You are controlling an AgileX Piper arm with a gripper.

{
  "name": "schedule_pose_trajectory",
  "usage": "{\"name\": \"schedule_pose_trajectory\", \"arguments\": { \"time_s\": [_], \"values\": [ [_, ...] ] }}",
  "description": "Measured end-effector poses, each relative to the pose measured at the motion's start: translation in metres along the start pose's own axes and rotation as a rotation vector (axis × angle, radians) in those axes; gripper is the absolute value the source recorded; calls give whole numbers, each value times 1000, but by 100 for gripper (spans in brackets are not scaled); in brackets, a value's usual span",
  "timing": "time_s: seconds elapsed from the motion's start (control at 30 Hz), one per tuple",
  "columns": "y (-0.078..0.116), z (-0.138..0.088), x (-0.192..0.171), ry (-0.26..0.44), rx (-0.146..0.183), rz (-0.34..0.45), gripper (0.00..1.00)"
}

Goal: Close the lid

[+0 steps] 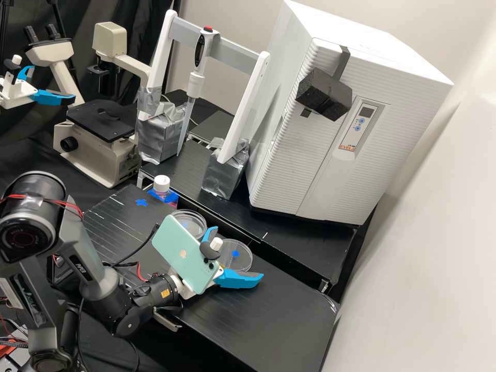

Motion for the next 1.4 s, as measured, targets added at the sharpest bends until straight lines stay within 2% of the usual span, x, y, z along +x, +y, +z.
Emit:
{"name": "schedule_pose_trajectory", "arguments": {
  "time_s": [0.13, 0.43, 0.6, 0.63, 1.4],
  "values": [
    [0, 1, 0, -7, -13, -1, 100],
    [-3, 3, -1, -7, -74, -9, 100],
    [-5, 5, 1, -6, -71, -21, 100],
    [-5, 5, 1, -5, -70, -21, 0],
    [-7, 7, 3, 15, -60, -16, 0]
  ]
}}
